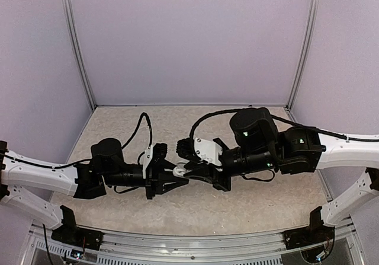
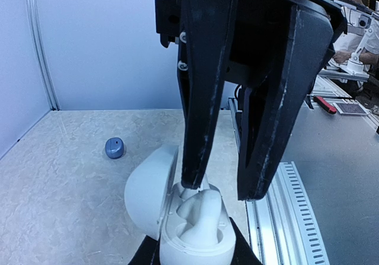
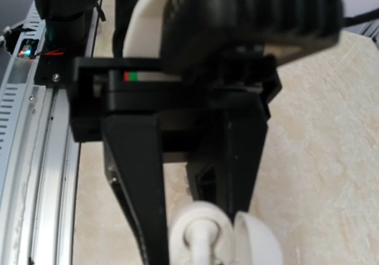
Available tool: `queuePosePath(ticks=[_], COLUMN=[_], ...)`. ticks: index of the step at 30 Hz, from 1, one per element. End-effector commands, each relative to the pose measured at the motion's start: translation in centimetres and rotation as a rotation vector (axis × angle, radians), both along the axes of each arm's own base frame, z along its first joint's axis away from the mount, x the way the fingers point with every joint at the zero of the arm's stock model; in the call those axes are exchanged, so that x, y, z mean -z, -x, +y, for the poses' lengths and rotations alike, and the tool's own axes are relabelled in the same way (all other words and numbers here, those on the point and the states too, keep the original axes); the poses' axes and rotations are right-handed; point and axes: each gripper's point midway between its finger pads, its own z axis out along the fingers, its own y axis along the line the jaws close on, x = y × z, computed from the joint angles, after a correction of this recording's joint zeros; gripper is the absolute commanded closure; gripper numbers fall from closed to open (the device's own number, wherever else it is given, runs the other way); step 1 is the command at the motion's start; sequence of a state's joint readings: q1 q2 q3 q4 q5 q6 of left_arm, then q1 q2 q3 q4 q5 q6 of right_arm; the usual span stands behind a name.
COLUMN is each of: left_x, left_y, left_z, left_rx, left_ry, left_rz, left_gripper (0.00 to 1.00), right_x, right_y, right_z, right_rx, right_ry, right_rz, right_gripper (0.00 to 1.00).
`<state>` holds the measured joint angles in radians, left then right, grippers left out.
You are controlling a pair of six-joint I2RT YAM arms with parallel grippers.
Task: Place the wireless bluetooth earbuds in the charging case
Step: Adjust the left earbud in the left side groove of the charging case.
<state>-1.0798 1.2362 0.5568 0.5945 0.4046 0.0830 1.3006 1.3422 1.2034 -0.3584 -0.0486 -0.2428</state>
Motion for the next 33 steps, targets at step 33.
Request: queuePosePath(ticks=[33], left_x=[-1.7], left_y=[0.4], left_z=[0.2], left_rx=[0.01], left_ry=[0.055], left_rz=[-0.028], left_gripper=[1.0], right_x=[1.0], right_y=[-1.1], right_z=[0.3], right_rx=[0.061], right_ry=[0.028], right_rz=[-0.03], right_gripper=[1.0])
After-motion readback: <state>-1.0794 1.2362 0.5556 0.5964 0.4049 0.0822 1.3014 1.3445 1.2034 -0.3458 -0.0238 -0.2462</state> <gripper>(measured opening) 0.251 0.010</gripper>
